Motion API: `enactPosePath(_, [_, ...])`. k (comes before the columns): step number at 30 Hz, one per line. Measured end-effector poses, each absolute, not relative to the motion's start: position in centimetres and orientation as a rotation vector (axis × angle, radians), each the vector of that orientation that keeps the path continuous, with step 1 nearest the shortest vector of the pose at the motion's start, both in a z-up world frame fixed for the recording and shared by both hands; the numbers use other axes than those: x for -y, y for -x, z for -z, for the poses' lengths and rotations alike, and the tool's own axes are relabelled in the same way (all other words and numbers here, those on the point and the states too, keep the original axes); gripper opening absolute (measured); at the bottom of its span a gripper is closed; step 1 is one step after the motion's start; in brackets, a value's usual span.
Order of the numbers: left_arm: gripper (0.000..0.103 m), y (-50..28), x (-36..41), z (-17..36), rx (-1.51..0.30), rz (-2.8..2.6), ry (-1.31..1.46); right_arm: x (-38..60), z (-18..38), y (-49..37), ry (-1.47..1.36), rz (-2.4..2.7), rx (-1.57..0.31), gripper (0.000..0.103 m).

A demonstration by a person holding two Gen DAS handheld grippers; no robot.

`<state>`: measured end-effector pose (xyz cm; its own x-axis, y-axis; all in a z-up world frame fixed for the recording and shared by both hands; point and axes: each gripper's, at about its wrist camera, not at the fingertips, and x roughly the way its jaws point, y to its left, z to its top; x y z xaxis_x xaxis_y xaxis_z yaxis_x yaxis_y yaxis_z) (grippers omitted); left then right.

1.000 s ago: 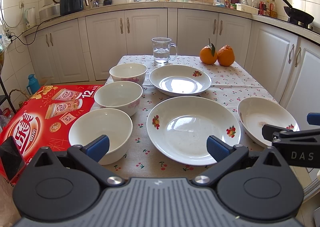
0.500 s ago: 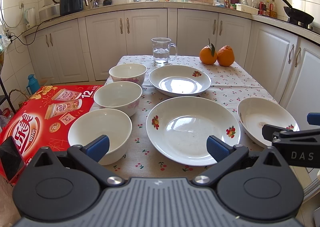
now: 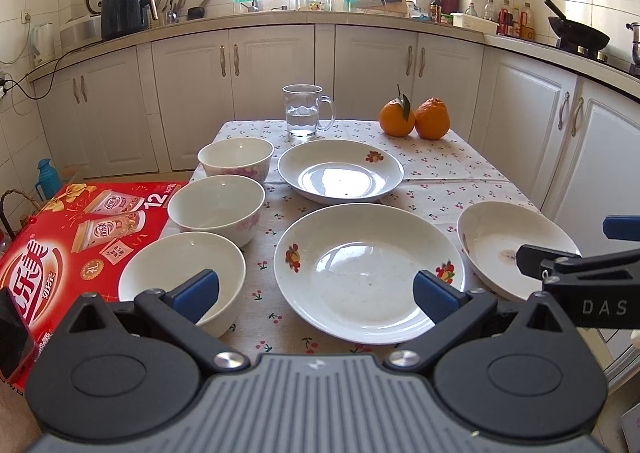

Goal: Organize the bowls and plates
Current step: 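Move the left tool toward the brown-stained white plate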

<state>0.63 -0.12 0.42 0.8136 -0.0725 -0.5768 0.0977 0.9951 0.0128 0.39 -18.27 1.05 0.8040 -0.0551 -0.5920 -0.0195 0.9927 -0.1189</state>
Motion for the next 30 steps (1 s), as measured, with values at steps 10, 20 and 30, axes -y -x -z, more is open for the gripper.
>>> enactPosePath(10, [0.103, -1.5, 1.3, -1.8, -0.571, 0.219, -0.129, 19.2, -1.6, -0.6, 0.150, -0.020, -0.612, 0.103])
enactPosePath(20, [0.103, -4.1, 2.4, -1.7, -0.579, 0.296, -0.164, 21.9, -1.1, -1.0, 0.194, -0.068, -0.607, 0.103])
enactPosePath(30, [0.102, -7.2, 4.5, -0.2, -0.625, 0.362, -0.214, 26.4, 2.8, -1.2, 0.182, -0.131, -0.694, 0.103])
